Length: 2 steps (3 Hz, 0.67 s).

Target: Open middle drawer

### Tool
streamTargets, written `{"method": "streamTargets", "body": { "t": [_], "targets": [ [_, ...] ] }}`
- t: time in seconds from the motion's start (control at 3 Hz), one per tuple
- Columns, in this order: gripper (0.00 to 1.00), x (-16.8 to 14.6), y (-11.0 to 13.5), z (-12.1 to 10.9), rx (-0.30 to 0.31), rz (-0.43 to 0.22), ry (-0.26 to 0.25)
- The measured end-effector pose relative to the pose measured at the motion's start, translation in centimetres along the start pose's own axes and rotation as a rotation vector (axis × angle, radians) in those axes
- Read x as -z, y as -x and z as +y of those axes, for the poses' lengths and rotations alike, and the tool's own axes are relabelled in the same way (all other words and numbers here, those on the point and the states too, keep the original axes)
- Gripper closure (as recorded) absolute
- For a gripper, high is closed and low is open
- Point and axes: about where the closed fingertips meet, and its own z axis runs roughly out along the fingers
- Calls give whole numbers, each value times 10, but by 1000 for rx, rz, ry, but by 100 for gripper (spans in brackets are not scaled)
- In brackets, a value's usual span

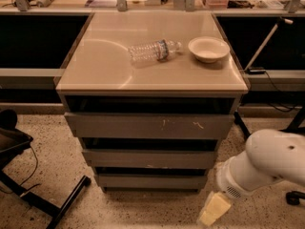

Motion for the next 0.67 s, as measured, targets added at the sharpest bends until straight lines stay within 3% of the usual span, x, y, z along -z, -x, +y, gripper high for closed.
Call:
{"method": "streamTargets", "body": {
  "t": [0.67],
  "targets": [
    [0,-23,-4,-3,-7,-39,79]
  ]
}}
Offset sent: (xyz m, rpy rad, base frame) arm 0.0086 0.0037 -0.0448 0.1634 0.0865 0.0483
